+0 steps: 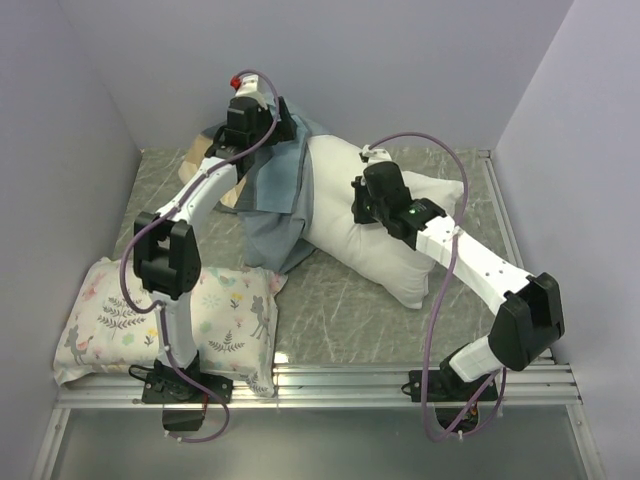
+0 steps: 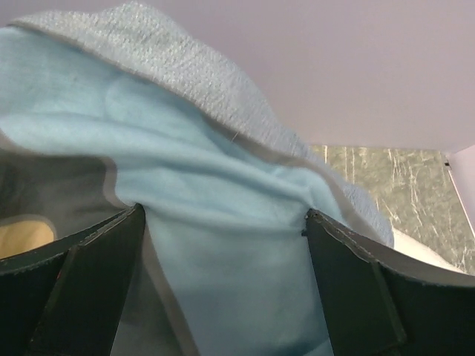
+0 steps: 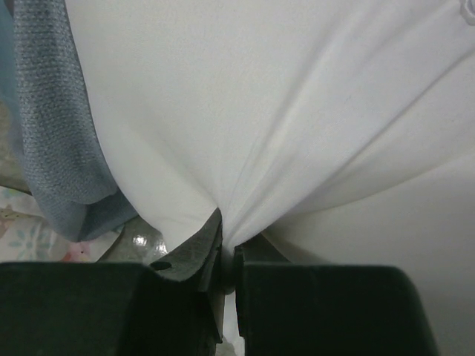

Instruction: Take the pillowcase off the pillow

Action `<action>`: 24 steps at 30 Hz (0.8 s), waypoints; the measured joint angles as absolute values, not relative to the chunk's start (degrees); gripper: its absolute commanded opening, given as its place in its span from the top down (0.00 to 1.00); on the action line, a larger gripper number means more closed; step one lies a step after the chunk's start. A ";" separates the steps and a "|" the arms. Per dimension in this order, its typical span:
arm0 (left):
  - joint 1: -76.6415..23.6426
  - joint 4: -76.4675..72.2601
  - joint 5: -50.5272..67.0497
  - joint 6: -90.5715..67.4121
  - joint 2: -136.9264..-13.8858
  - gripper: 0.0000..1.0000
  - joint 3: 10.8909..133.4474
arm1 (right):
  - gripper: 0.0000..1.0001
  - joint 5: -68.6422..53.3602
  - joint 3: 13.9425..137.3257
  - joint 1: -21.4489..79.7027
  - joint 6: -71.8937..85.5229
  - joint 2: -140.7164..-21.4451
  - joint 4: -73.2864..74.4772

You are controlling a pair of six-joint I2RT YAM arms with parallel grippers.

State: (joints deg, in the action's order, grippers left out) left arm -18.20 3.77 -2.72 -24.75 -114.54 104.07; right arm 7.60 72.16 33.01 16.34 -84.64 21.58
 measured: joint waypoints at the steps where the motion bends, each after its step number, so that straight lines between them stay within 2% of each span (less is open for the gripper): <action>1: -18.20 4.27 -2.61 -24.82 -115.09 0.05 105.03 | 1.00 7.99 71.94 33.28 16.29 -84.55 21.37; 4: -18.20 4.75 -2.55 -24.95 -117.25 0.08 108.62 | 1.00 8.86 71.61 33.87 16.12 -84.42 20.93; 7: -18.20 4.84 -2.81 -25.15 -117.95 0.22 109.01 | 1.00 9.56 71.53 34.22 15.97 -84.16 20.91; 8: -18.17 4.95 -2.85 -25.30 -118.04 0.29 108.99 | 1.00 9.76 71.50 34.30 15.92 -84.03 20.93; 9: -18.06 5.04 -2.92 -25.56 -118.04 0.47 109.01 | 1.00 9.96 71.42 34.39 15.88 -83.88 20.93; 11: -17.93 5.74 -2.96 -25.91 -118.30 0.64 109.86 | 1.00 10.39 70.96 34.57 15.64 -83.42 20.93; 12: -17.85 6.04 -2.94 -26.06 -118.67 0.80 110.74 | 1.00 10.55 70.87 34.63 15.53 -83.22 21.02; 15: -17.06 7.75 -2.96 -26.17 -120.38 1.00 114.52 | 1.00 11.33 70.83 34.74 15.46 -82.32 21.74; 24: -13.76 10.39 -3.66 -28.67 -120.60 1.00 115.68 | 1.00 12.95 73.52 33.19 16.73 -81.67 26.28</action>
